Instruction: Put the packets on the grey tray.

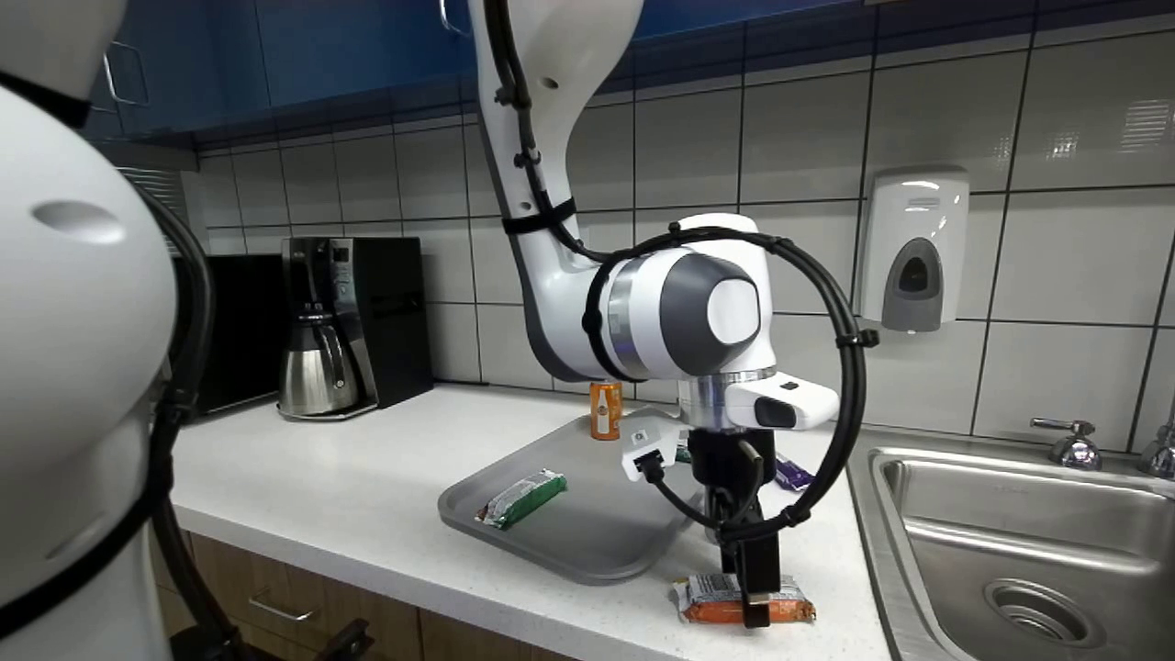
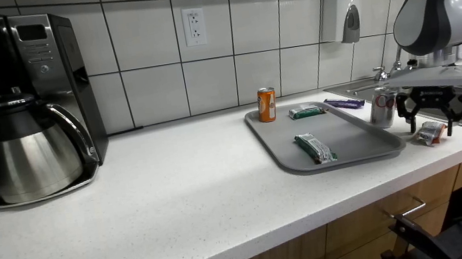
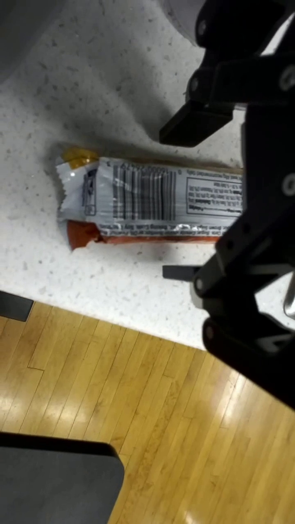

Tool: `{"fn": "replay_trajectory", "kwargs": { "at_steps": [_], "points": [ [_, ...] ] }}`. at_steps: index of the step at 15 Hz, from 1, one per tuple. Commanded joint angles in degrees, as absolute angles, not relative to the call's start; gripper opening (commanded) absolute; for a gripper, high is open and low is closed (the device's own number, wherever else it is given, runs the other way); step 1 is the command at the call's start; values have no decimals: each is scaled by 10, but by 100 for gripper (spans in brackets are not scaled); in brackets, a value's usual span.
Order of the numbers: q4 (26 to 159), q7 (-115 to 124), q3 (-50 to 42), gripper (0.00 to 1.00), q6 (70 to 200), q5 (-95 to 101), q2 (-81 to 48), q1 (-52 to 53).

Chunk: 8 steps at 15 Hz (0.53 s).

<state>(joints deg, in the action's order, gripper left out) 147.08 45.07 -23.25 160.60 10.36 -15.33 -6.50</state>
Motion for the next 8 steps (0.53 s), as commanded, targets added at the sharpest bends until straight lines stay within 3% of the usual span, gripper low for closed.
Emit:
{"fn": "replay_trajectory", "kwargs": {
  "at_steps": [1,4,8],
  "points": [
    [1470,441,-237,43,1604,88,-148,-60],
    [1474,442,-241,21,1600,92,-138,-57],
    [1487,444,-245,19,1589,101,-108,-51]
  ]
}}
